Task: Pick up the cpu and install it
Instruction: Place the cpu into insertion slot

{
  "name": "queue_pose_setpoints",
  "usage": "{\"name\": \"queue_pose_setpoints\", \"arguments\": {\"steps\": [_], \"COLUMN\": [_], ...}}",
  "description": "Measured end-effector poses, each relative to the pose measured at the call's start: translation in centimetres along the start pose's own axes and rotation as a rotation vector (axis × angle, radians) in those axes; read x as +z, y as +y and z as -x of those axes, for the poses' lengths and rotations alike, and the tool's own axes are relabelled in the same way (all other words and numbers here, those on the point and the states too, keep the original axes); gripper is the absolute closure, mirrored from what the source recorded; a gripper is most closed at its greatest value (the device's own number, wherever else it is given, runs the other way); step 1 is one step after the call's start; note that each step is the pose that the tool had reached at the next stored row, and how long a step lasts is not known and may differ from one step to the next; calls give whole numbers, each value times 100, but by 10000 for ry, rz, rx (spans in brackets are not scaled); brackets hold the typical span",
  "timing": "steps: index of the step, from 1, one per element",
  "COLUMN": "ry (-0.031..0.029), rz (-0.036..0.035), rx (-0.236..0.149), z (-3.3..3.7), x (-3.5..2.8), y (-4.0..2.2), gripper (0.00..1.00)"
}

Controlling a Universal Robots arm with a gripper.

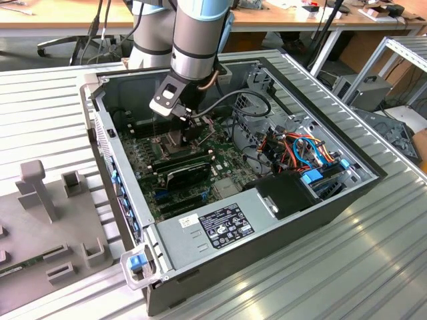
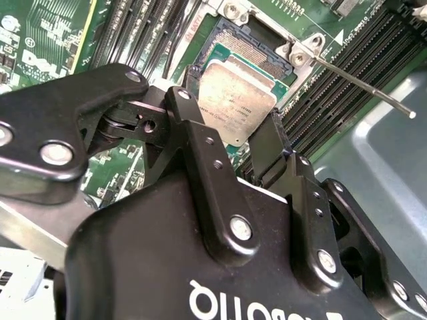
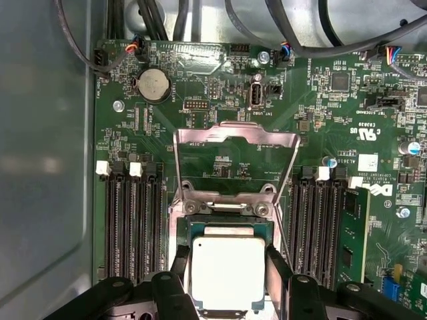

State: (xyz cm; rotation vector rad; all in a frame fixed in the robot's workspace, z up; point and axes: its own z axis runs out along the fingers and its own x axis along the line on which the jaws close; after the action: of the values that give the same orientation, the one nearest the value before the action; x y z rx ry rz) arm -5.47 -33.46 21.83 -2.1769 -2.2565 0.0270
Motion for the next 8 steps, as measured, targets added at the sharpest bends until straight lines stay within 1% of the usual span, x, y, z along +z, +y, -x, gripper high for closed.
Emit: {"name": "queue_pose_setpoints", "arguments": {"steps": [3, 6, 8], "ry": [-2, -4, -4], "rz": [0, 0, -1], "rx": [-2, -1, -2], "z": [0, -1, -1], "x": [25, 74, 90], "y": [-5, -6, -7], "gripper": [45, 45, 45]}}
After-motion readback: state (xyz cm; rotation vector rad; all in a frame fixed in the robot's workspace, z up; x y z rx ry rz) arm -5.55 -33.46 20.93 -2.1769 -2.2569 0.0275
